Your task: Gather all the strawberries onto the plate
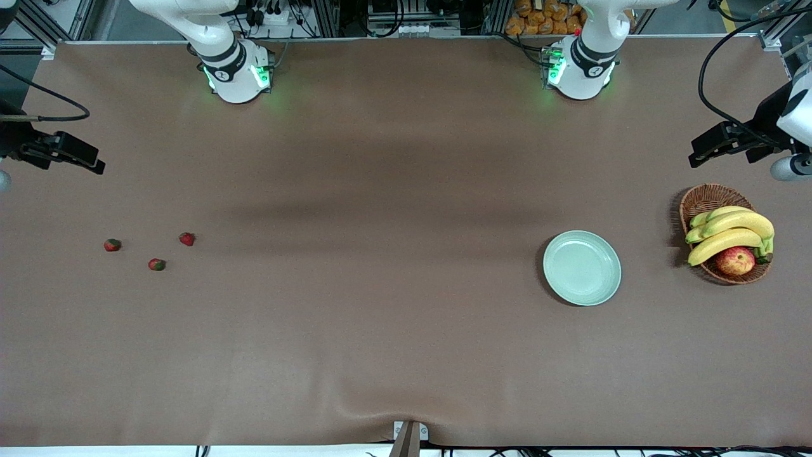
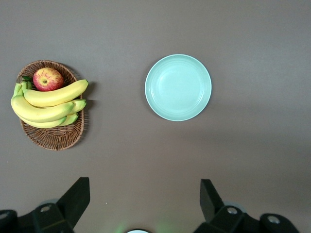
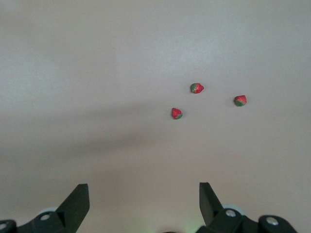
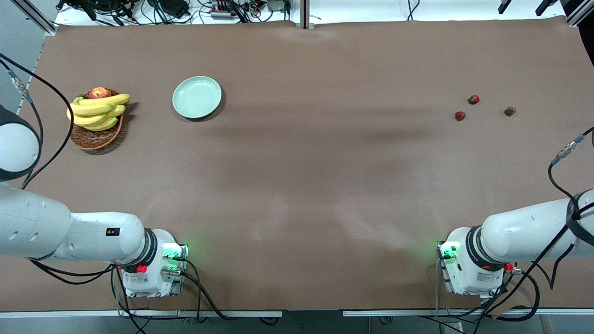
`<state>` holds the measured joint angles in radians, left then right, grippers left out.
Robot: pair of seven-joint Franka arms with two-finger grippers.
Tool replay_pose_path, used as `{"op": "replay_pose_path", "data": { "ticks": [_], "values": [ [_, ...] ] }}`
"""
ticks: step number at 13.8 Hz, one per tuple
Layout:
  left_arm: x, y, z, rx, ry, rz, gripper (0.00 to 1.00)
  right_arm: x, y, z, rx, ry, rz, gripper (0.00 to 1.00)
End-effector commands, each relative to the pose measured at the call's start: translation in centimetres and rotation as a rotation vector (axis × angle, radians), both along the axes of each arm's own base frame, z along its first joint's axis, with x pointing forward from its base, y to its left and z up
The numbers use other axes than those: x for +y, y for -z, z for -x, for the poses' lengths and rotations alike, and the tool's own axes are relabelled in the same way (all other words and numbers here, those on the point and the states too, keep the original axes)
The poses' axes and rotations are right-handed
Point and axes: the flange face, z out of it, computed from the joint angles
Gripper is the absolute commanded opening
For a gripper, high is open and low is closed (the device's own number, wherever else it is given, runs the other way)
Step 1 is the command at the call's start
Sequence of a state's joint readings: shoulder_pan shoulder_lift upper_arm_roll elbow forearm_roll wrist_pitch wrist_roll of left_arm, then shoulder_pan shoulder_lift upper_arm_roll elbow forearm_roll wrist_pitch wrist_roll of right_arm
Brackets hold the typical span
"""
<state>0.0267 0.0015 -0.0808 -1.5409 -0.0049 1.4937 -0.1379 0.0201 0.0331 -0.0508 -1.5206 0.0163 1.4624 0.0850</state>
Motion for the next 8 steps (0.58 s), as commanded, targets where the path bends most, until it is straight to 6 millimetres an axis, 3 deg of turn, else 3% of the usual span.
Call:
{"op": "replay_pose_path", "data": {
  "ticks": [1,5,8],
  "values": [
    [-0.2,0.2,0.0,0.015,-0.009,0.019,1.0,-0.7,2.4,-1.2,0.042,0.025,0.001,1.0],
    [-0.5,0.6,-0.3,0.021,-0.001,0.016,1.0,-0.8,10.5,-4.2,0.19,0.023,0.015,1.0],
    [-0.4,0.7,-0.3,0.023,-0.001,0.015,1.0,-1.3,15.3,-5.5,0.26,-0.007,0.015,1.0]
  ]
}}
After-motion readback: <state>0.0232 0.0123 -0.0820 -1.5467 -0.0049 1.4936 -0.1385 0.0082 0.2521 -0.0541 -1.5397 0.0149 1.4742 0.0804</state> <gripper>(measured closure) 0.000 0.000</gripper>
